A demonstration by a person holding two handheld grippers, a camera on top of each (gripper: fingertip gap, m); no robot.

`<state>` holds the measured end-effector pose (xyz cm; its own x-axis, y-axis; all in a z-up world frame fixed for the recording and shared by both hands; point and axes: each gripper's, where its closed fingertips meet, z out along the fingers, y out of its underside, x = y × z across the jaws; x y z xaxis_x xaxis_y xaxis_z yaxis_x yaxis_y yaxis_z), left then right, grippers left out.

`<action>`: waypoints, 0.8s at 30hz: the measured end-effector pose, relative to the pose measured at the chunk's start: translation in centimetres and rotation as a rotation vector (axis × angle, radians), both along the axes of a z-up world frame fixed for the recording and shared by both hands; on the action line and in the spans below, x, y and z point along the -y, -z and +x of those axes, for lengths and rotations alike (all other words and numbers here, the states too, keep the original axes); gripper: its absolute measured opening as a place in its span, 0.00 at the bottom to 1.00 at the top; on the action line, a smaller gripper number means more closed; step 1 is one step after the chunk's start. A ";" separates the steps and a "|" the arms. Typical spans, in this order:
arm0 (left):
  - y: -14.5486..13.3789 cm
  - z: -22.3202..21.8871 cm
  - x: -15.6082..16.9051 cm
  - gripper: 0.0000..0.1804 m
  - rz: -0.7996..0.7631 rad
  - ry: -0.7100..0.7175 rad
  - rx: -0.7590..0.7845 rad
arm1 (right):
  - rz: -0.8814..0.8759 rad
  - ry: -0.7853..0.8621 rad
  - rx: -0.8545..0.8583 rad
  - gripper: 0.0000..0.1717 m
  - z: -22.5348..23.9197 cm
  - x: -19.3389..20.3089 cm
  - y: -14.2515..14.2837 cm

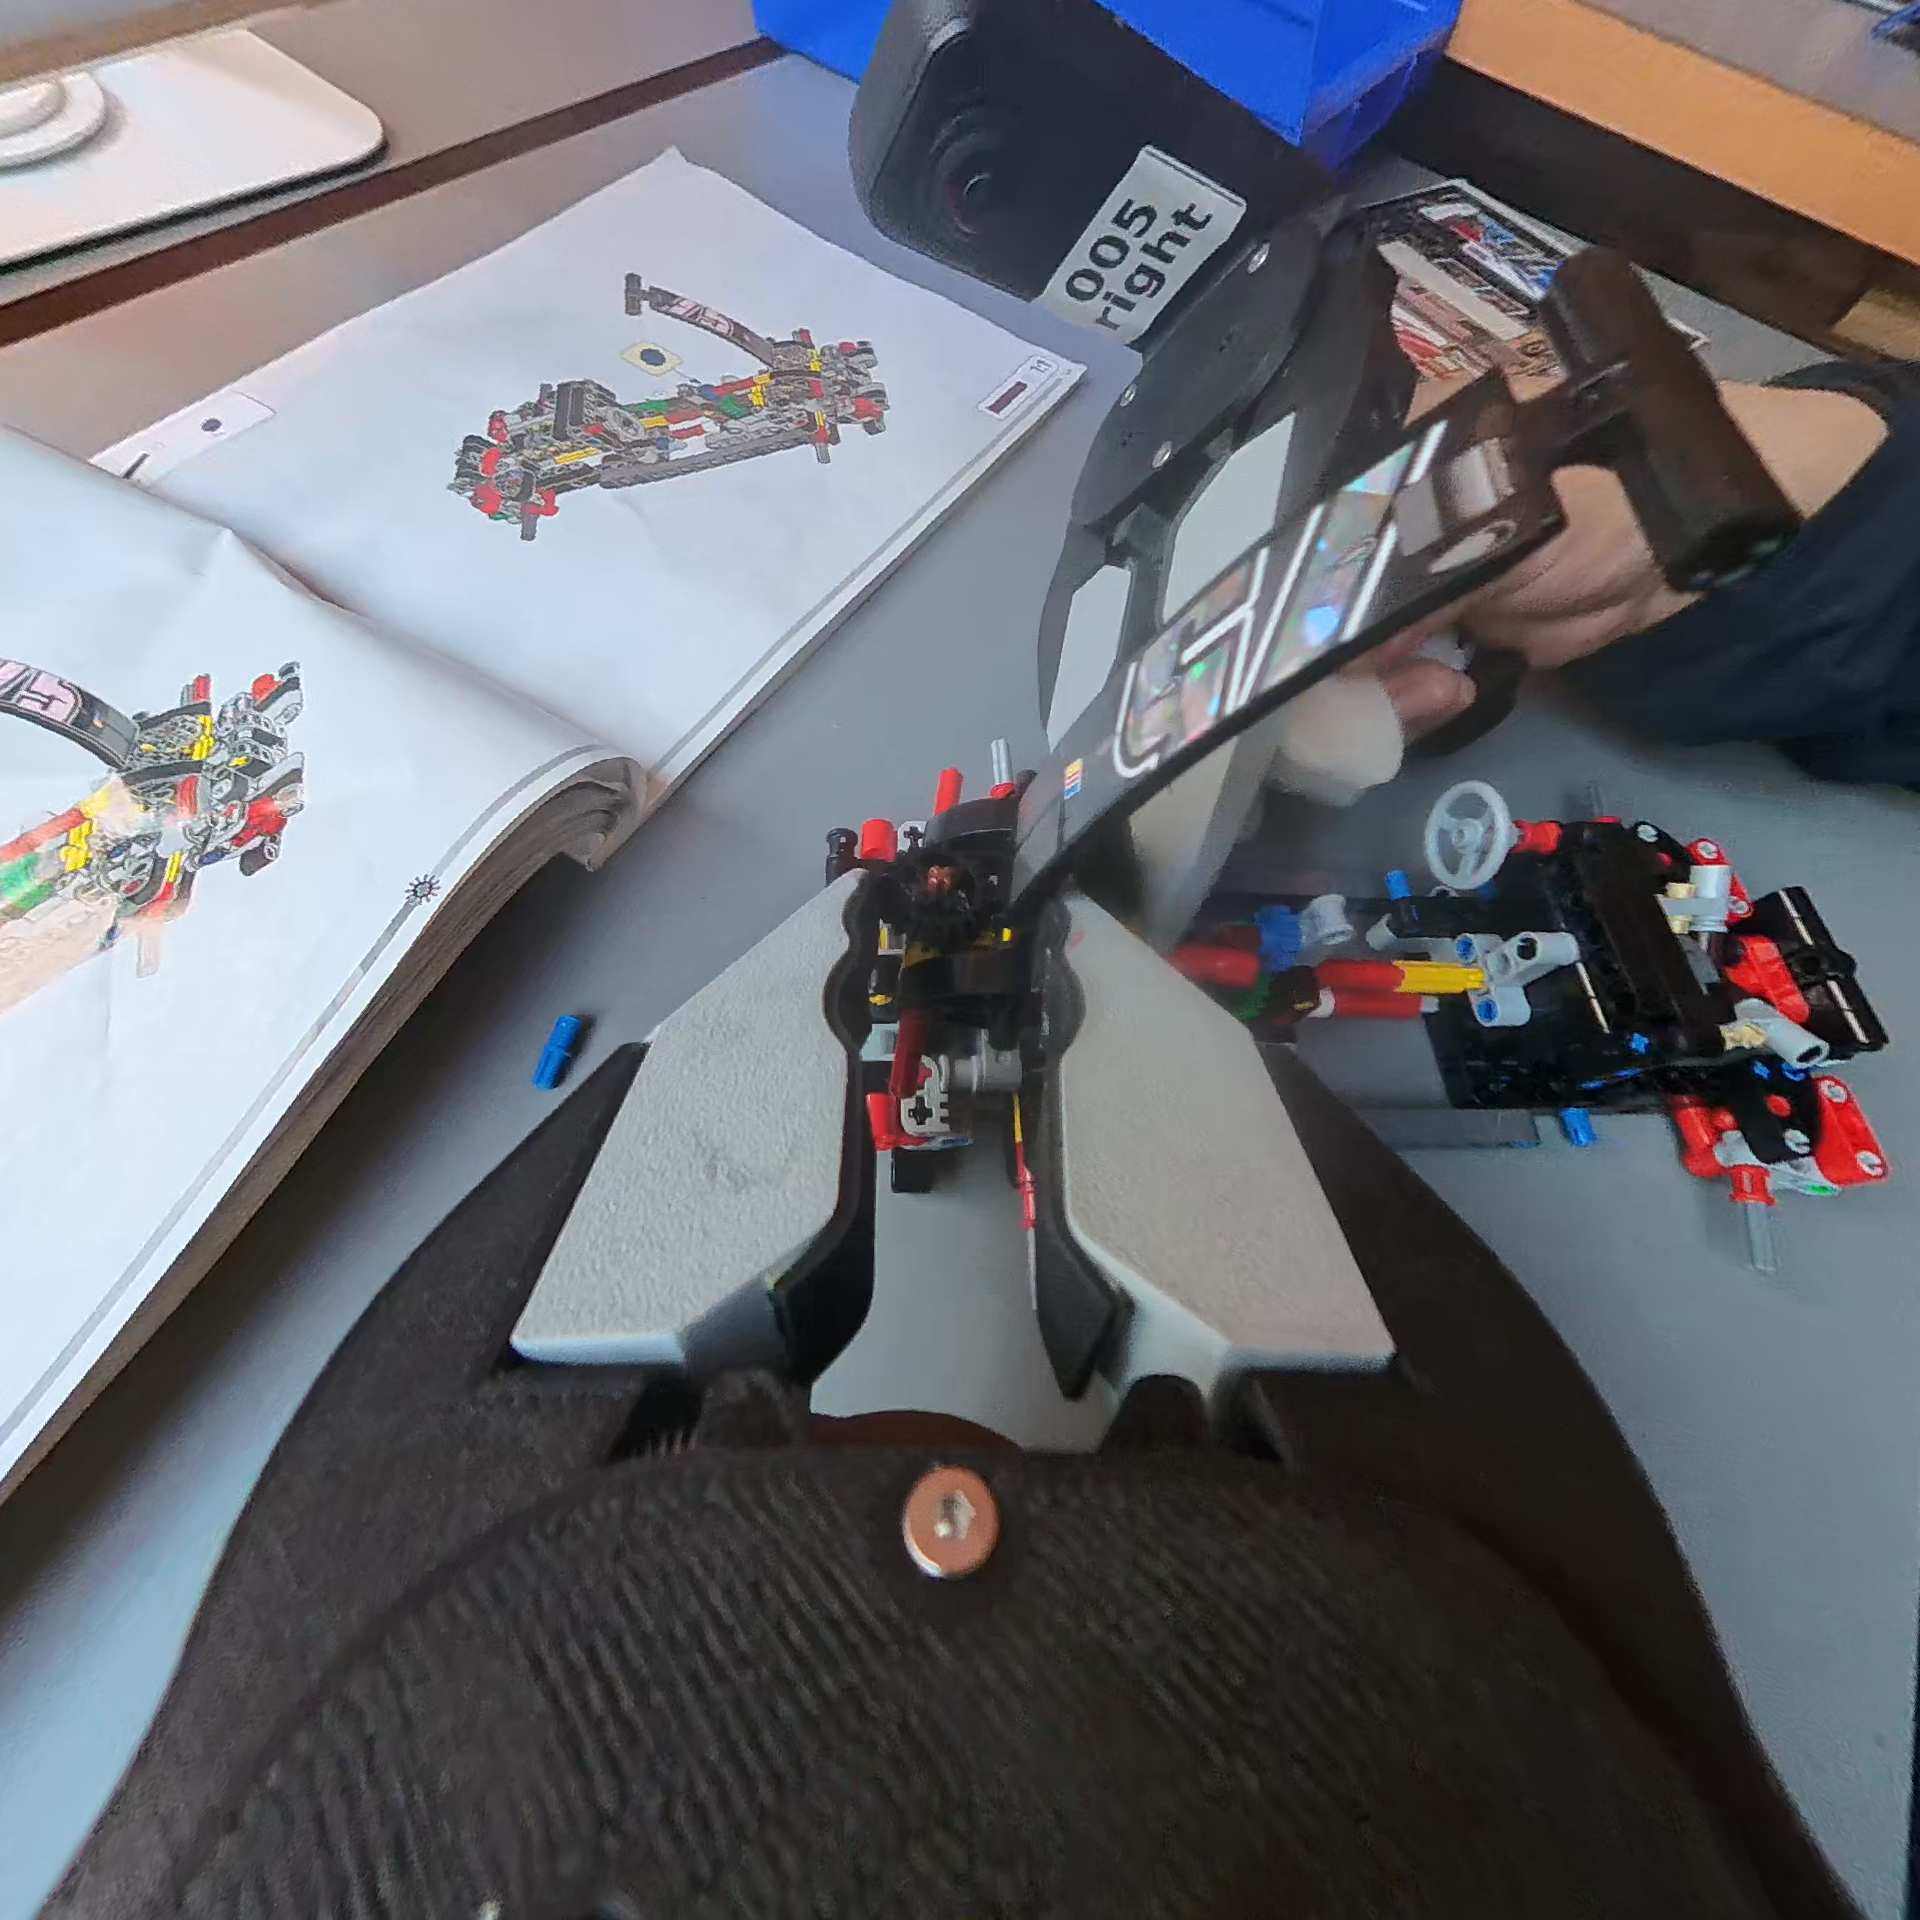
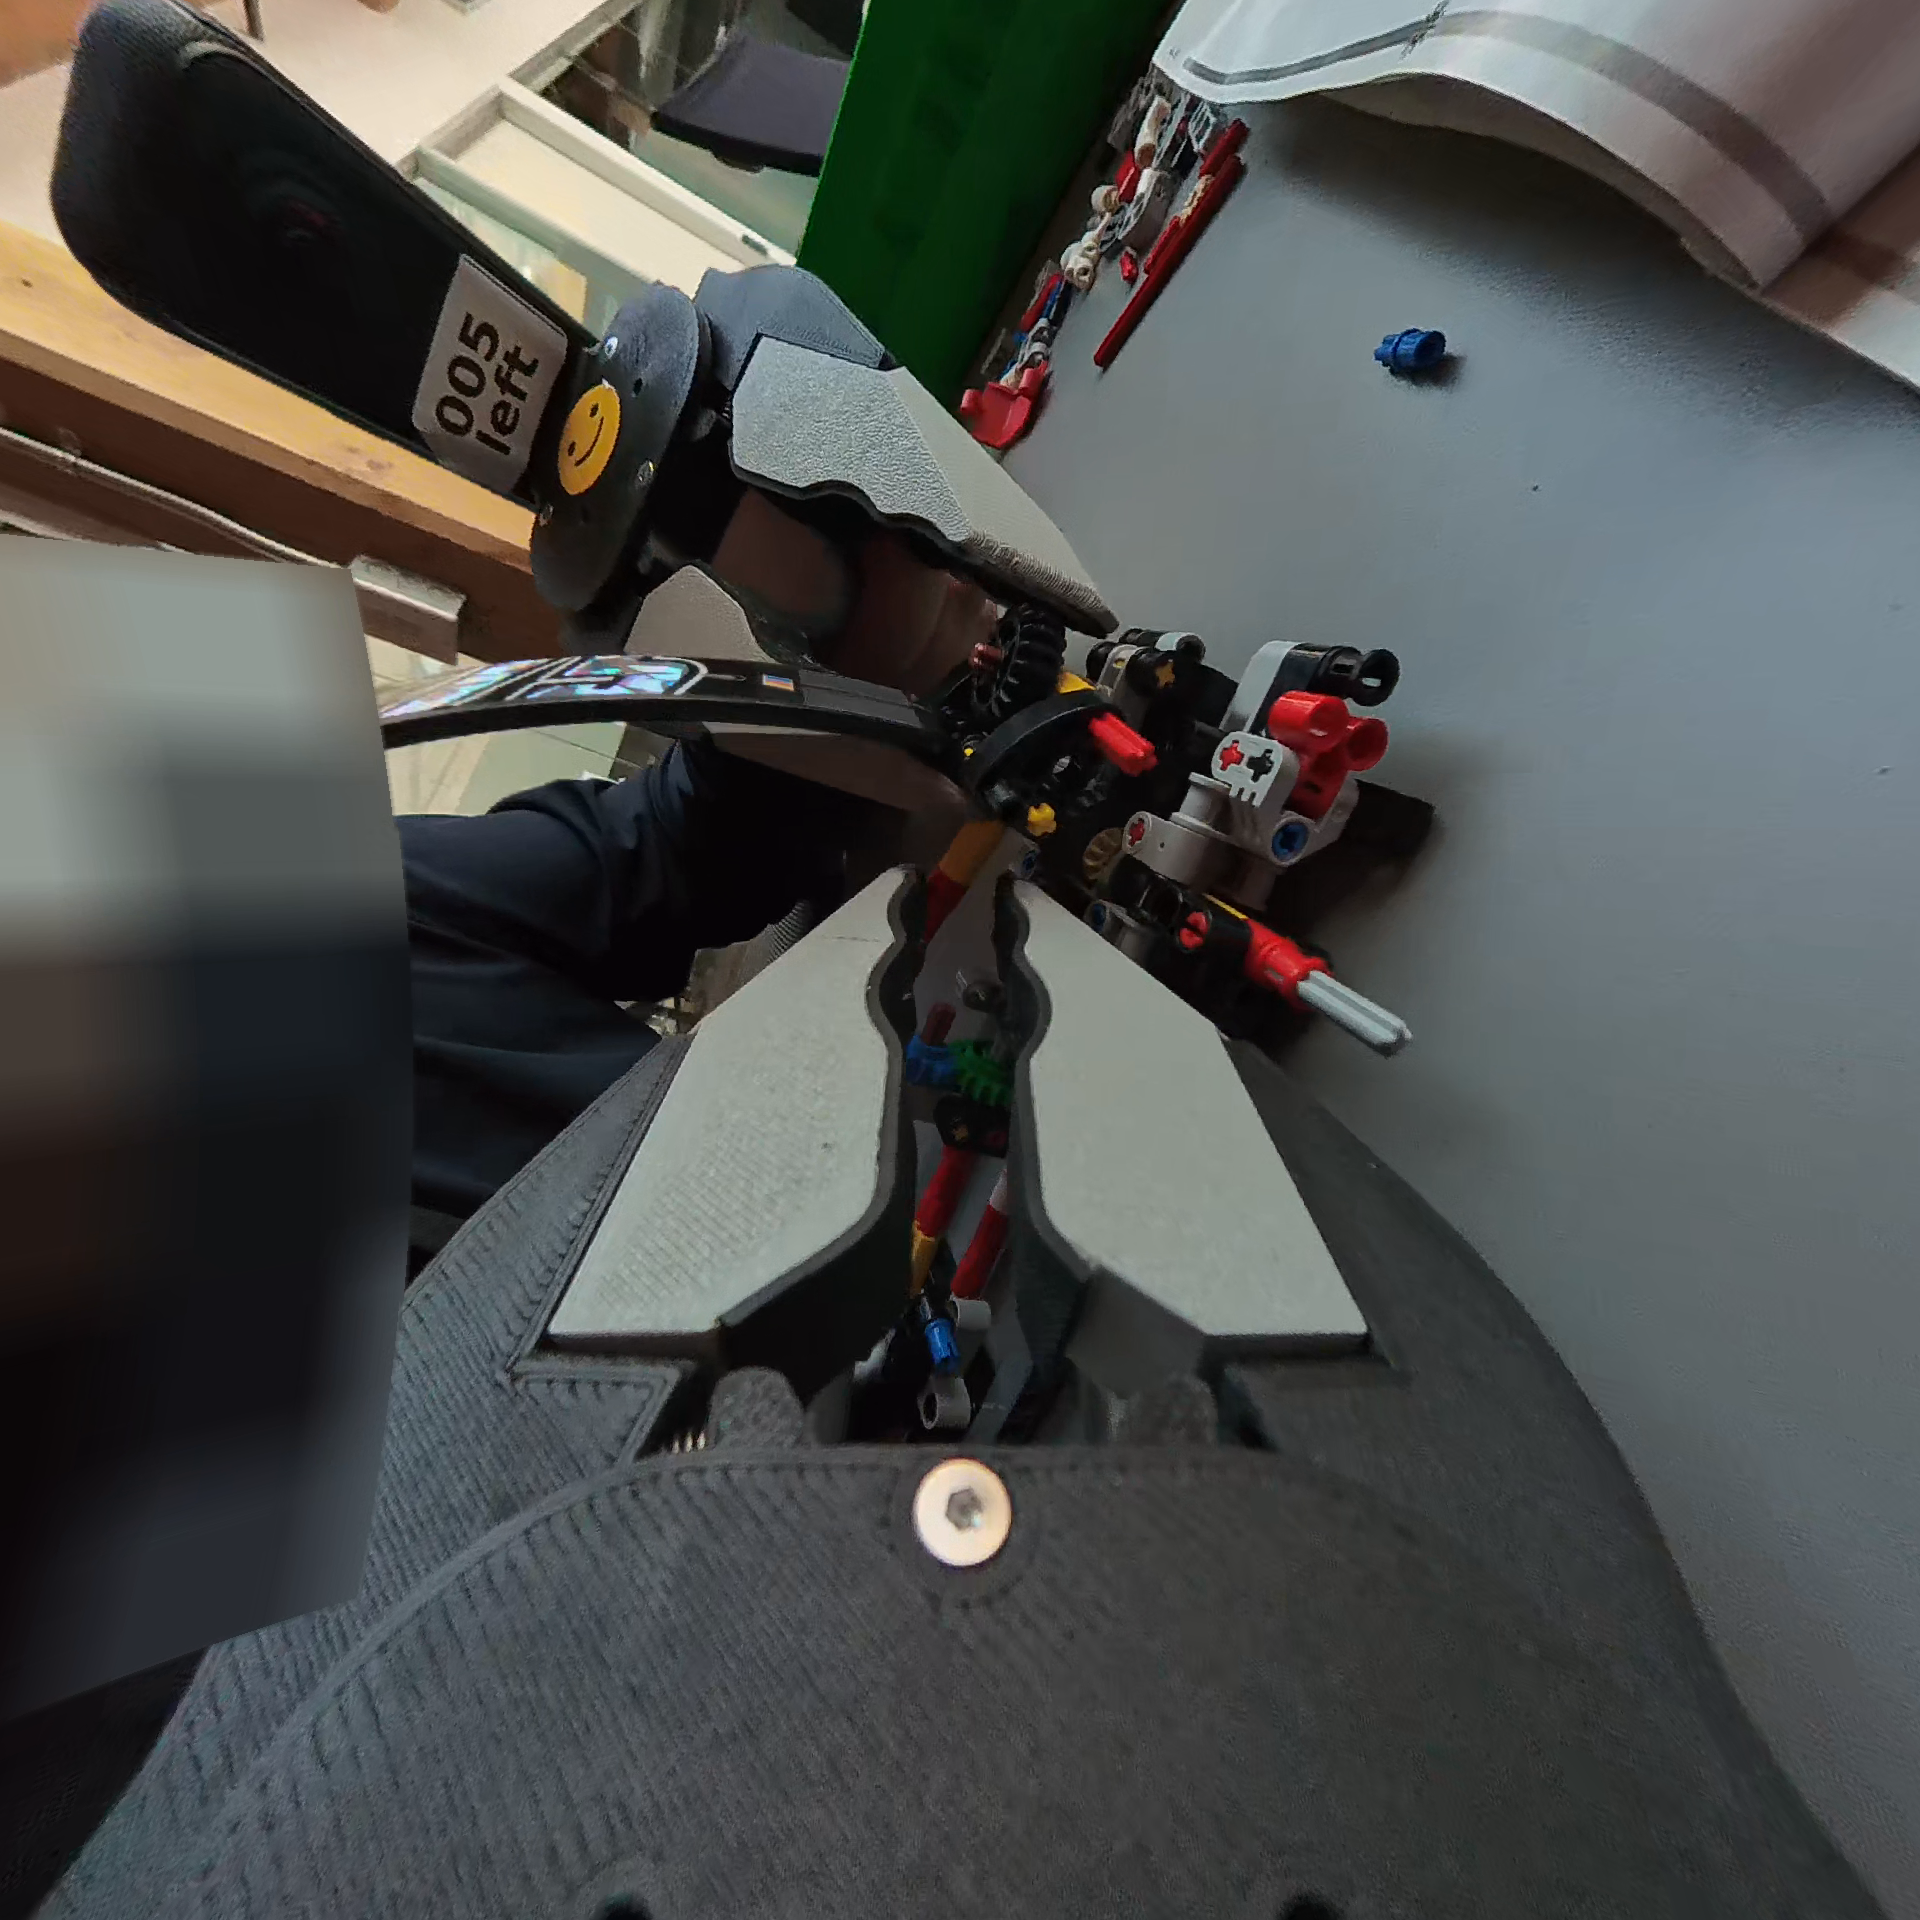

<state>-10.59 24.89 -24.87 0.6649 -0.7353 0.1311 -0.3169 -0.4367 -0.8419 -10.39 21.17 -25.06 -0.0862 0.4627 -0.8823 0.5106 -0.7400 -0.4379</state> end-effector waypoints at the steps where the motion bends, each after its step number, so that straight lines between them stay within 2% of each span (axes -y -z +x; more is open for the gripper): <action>1: 0.0 0.0 0.0 0.15 0.004 -0.008 -0.005 | 0.001 0.001 -0.001 0.06 0.0 0.0 0.0; 4: 0.0 0.1 -0.2 0.15 0.007 -0.033 -0.012 | -0.021 -0.005 -0.013 0.09 0.1 0.0 -0.2; 6: 0.0 0.1 -0.3 0.15 0.013 -0.043 -0.017 | -0.026 -0.010 -0.012 0.05 0.0 0.1 -0.2; 24: 0.0 0.1 -1.0 0.16 -0.008 -0.060 0.022 | 0.037 0.007 0.004 0.04 0.2 -0.9 0.3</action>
<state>-10.46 25.84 -24.84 0.7048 -0.6931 0.1515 -0.2718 -0.4610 -0.8447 -10.16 22.08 -25.33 -0.0797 0.4953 -0.8651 0.5074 -0.7268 -0.4629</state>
